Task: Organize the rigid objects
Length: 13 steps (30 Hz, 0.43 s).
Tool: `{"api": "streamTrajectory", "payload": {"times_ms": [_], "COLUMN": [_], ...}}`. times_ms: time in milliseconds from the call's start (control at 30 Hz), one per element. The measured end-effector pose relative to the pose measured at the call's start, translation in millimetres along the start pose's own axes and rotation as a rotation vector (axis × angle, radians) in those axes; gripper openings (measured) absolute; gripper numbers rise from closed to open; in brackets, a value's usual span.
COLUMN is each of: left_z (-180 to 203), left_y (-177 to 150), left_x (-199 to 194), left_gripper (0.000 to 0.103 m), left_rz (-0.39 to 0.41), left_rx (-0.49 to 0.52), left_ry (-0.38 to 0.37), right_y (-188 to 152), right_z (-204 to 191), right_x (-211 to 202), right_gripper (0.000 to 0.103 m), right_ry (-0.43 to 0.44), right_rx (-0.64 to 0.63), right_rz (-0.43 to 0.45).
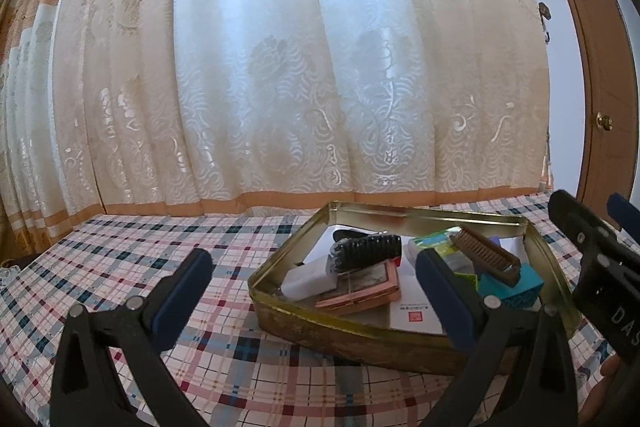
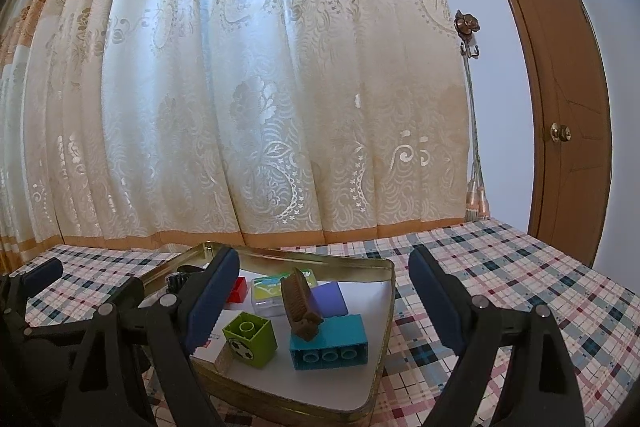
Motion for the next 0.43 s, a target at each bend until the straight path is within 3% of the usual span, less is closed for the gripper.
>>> {"api": "streamTrajectory", "payload": {"times_ms": [433], "left_z": [-2.7], "left_y": [-0.7], "left_x": [-1.1], "left_gripper": [0.103], "left_rz": [0.000], "left_rx": [-0.022], "left_ry": [0.003], "right_y": [-0.9], "right_z": [-0.1], "right_x": [0.0], "right_gripper": [0.089], "right_ry": [0.001], "right_rx": [0.001], "right_rz": [-0.005]}}
Point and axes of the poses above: each gripper's, at about its wrist camera, not at the fingertips, and x roughly the way its jaws point, z to its right, y to its top, the point moved 6 cm from there along x, roughly the way its jaws point, and after that the axes turned 13 degrees about -x, right-handed, at the moved point
